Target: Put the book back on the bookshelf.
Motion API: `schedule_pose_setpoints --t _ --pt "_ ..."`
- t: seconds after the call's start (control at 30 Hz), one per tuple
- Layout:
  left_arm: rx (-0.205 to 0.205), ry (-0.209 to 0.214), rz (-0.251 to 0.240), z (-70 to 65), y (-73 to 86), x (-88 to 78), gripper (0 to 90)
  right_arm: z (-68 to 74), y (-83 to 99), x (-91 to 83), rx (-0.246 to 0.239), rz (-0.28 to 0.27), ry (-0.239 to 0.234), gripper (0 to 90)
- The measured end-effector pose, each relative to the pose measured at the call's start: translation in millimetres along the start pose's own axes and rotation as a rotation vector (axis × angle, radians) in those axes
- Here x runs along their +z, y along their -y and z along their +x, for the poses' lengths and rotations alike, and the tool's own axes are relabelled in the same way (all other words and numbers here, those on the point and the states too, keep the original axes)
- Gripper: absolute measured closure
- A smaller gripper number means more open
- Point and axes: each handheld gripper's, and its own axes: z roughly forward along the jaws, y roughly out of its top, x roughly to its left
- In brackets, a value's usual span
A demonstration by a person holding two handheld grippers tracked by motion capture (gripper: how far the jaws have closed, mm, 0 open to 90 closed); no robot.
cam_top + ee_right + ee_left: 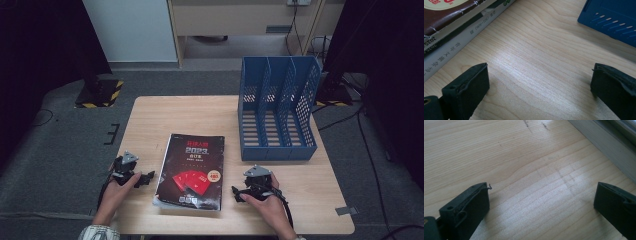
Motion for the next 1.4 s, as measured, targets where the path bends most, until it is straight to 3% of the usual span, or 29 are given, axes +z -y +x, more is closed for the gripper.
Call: schedule_pose_setpoints --t 0.27,0.4,0.53,0.7,1.0,1.23,1.4 --pt "0.0 0.0 -0.005 -0.6 0.9 -2.6 2.8 -0.2 -0.1 -0.2 0.001 0.0 -0.002 3.1" --pt "-0.02 0.012 -0.02 2.5 0.7 -4.7 5.2 -1.1 -1.3 -0.5 0.003 -0.009 0.0 7.5" --pt "-0.012 0.015 -0.014 1.0 0.0 -4.5 6.3 -0.9 -2.6 -3.6 0.022 -0.009 -0.017 13.1" --pt "-0.022 0.03 -0.05 -1.4 -2.9 -10.7 8.7 0.6 -4.5 -11.8 0.03 -0.022 -0.036 15.0" --pt "-0.022 0.051 -0.105 -10.5 -9.5 -24.4 13.9 14.8 -12.0 -24.9 -0.007 -0.059 -0.096 20.9" --pt "-0.021 0.069 -0.14 -17.8 -14.1 -32.5 20.1 18.4 -18.8 -26.8 -0.017 -0.07 -0.109 22.4" --pt "0.002 0.074 -0.15 -27.4 -18.3 -35.6 21.3 24.8 -25.9 -28.6 -0.032 -0.084 -0.12 22.3"
